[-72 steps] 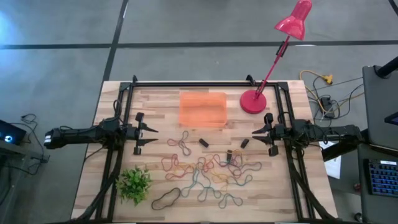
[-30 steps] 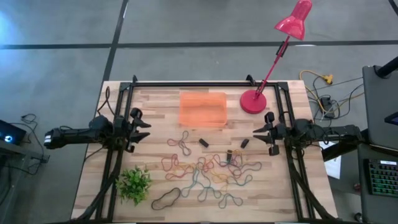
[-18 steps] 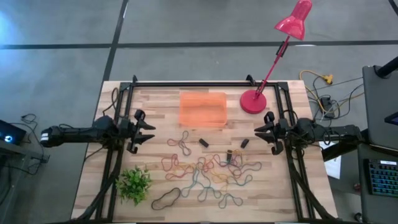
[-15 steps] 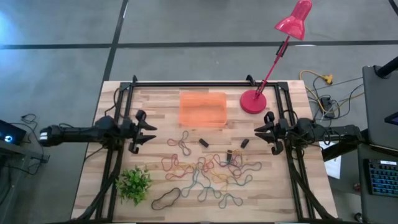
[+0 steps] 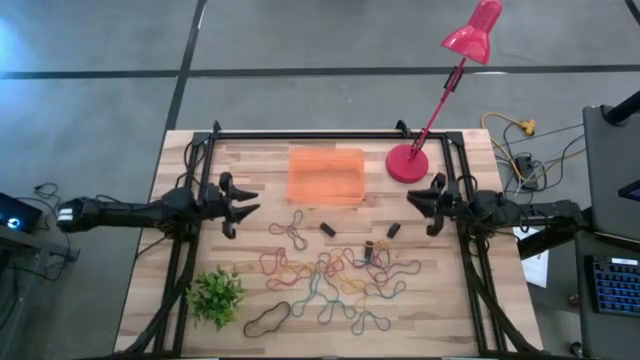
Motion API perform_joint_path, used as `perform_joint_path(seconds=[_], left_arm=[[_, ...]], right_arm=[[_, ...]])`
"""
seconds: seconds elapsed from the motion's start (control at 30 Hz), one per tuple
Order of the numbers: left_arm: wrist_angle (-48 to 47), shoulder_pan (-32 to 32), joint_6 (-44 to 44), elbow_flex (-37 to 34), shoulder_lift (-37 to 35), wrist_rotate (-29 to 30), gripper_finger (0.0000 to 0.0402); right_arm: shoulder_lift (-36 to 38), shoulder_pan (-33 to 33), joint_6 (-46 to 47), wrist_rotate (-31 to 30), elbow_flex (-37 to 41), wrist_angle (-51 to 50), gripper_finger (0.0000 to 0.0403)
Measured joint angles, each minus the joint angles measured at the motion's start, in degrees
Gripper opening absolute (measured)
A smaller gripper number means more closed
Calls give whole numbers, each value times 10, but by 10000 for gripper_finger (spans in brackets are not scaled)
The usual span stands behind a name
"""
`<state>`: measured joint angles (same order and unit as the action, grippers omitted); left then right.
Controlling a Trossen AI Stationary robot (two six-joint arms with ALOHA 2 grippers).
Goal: Pick and place rubber bands into bin
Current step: Put the black rubber band into the orange bin
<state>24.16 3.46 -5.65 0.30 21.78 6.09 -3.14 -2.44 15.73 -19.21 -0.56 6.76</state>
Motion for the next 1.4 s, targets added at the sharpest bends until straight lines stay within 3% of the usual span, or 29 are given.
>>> perform_joint_path(seconds=[0.2, 0.33, 0.5, 0.7, 0.9, 1.17, 1.27, 1.4], left_arm=[[22, 0, 0, 0, 29, 5, 135], [50, 0, 3, 0, 48, 5, 135], [77, 0, 5, 0, 70, 5, 135], [84, 0, 5, 0, 94, 5, 135], [94, 0, 5, 0, 116, 36, 135], [127, 1, 5, 0, 150, 39, 135], [133, 2, 13, 2, 162, 39, 135], [132, 2, 20, 6, 181, 40, 135]], right_arm=[[-12, 0, -20, -13, 0, 7, 68], [-19, 0, -31, 85, 0, 21, 68], [-40, -1, -80, 138, 0, 13, 68], [-122, 0, -76, 133, 0, -55, 68], [-242, 0, -52, 129, 0, -10, 68], [-330, 0, -1, 42, 0, 40, 68], [-345, 0, 25, 52, 0, 49, 68], [-367, 0, 56, 134, 0, 43, 68]])
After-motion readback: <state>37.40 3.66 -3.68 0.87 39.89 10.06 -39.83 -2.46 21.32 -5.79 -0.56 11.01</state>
